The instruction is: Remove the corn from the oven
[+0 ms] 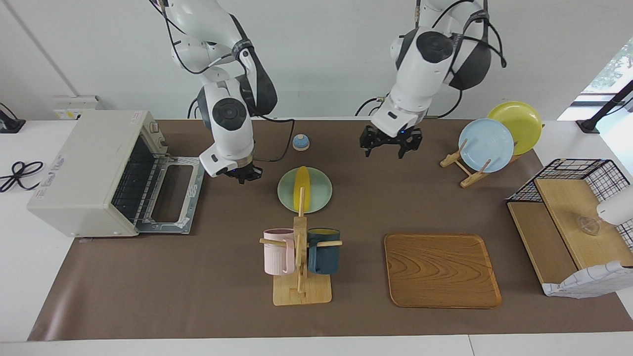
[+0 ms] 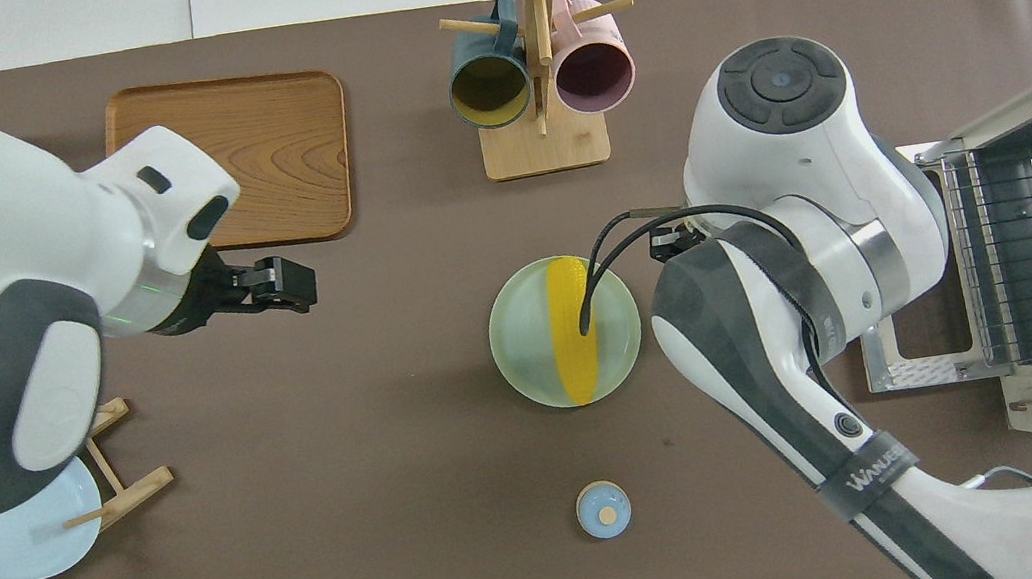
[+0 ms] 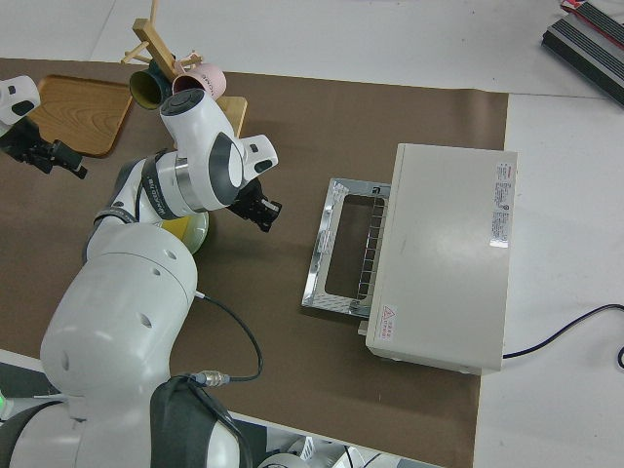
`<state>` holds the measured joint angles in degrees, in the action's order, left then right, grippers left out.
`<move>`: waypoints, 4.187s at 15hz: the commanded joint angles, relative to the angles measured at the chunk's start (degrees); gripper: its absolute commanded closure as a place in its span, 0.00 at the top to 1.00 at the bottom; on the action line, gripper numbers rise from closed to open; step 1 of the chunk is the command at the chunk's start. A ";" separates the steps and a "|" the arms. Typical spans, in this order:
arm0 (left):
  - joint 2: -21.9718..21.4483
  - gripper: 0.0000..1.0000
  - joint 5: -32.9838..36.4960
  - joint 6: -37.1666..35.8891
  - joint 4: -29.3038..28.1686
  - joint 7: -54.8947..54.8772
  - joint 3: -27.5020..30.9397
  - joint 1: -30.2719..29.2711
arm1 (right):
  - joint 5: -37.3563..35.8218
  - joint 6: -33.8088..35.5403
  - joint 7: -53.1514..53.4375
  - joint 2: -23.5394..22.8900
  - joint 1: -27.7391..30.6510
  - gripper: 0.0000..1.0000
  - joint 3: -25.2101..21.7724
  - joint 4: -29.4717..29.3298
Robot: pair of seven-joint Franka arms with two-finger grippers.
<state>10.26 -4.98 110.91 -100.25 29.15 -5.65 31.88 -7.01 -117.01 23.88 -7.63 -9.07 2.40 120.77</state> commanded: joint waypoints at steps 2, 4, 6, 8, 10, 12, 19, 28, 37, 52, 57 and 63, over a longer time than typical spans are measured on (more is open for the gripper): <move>3.96 1.00 -1.00 11.93 -3.90 3.28 1.00 6.16 | -3.00 -5.93 -1.12 1.58 1.60 0.00 0.76 5.26; 7.66 1.00 -1.87 15.45 -2.93 4.15 1.17 9.50 | -7.21 -8.40 -1.21 0.00 1.87 0.00 0.85 5.88; 12.31 1.00 -1.70 18.10 -0.66 5.57 1.35 11.71 | -9.68 -8.76 -1.29 -1.15 2.83 0.00 0.85 5.88; 14.52 1.00 -0.39 18.11 1.63 5.31 1.43 11.71 | -11.09 -8.67 -1.38 -1.16 2.92 0.00 0.85 5.88; 17.16 1.00 5.31 19.42 2.87 5.04 1.35 11.10 | -13.20 -8.67 -1.30 -1.59 3.01 0.00 0.85 5.88; 17.60 1.00 5.94 20.22 2.43 4.87 1.35 11.62 | -15.66 -8.50 -1.38 -2.12 3.27 0.00 0.85 5.88; 17.78 0.61 5.77 22.59 0.50 4.95 1.35 11.71 | -19.96 -7.80 -1.56 -2.91 3.36 0.00 0.76 5.88; 15.51 0.00 2.61 14.97 2.95 6.27 1.52 9.26 | -24.11 5.01 -7.06 -1.78 3.54 0.00 1.20 -0.78; 8.55 0.00 2.52 2.55 4.98 -9.00 1.44 -14.97 | -16.47 10.31 -33.08 8.07 14.42 0.00 0.76 -3.17; 37.73 0.00 3.92 1.94 36.44 -20.36 1.44 -26.43 | 8.22 14.70 -41.55 16.69 19.10 0.00 0.67 -8.25; 37.12 0.72 4.45 4.13 34.34 -21.67 1.61 -26.43 | 8.68 19.00 -40.24 16.16 16.63 0.00 1.29 -13.54; 30.89 1.00 4.45 -1.56 31.53 -22.03 1.70 -27.57 | 6.06 20.59 -39.18 14.24 16.46 1.00 1.38 -16.87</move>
<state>45.75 -1.19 112.60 -66.07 7.82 -3.93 5.45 0.58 -98.44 -15.81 8.94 7.18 3.46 107.77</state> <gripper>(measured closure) 0.000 0.696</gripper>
